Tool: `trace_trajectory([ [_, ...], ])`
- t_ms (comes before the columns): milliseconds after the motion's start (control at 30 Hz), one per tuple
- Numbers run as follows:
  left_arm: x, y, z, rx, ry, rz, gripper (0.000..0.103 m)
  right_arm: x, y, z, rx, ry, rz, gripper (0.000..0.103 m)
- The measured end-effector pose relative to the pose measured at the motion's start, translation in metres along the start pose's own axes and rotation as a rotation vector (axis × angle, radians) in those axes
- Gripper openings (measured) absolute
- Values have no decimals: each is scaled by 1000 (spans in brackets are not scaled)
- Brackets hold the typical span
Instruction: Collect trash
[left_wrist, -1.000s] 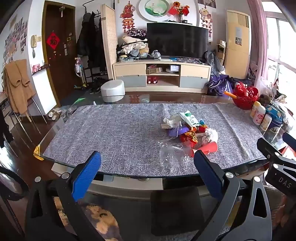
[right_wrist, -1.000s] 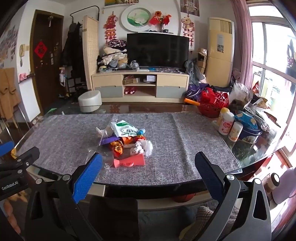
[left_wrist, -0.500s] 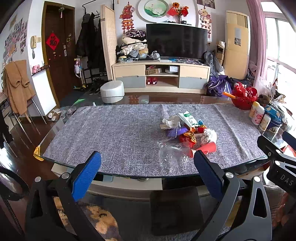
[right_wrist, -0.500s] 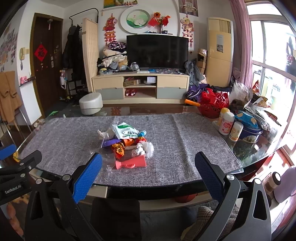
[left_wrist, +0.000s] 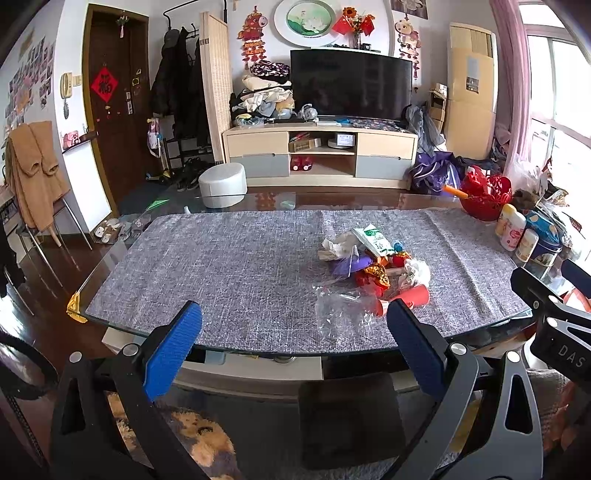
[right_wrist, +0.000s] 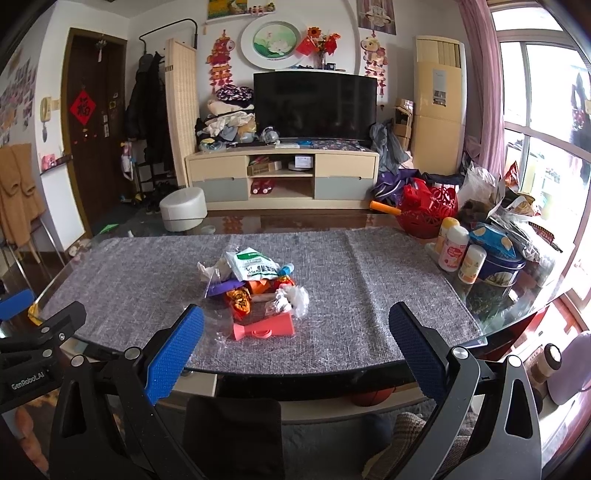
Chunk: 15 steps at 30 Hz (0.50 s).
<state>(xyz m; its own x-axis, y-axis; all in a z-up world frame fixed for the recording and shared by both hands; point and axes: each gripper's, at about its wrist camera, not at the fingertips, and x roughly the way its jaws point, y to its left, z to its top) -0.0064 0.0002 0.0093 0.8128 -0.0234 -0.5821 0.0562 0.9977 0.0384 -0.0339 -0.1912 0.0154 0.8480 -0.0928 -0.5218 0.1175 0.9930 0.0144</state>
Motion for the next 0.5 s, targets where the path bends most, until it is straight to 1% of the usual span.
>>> trace_trajectory([
  [500, 0, 0, 1, -1, -2, 1, 95, -1, 0, 0, 1, -1, 2, 100],
])
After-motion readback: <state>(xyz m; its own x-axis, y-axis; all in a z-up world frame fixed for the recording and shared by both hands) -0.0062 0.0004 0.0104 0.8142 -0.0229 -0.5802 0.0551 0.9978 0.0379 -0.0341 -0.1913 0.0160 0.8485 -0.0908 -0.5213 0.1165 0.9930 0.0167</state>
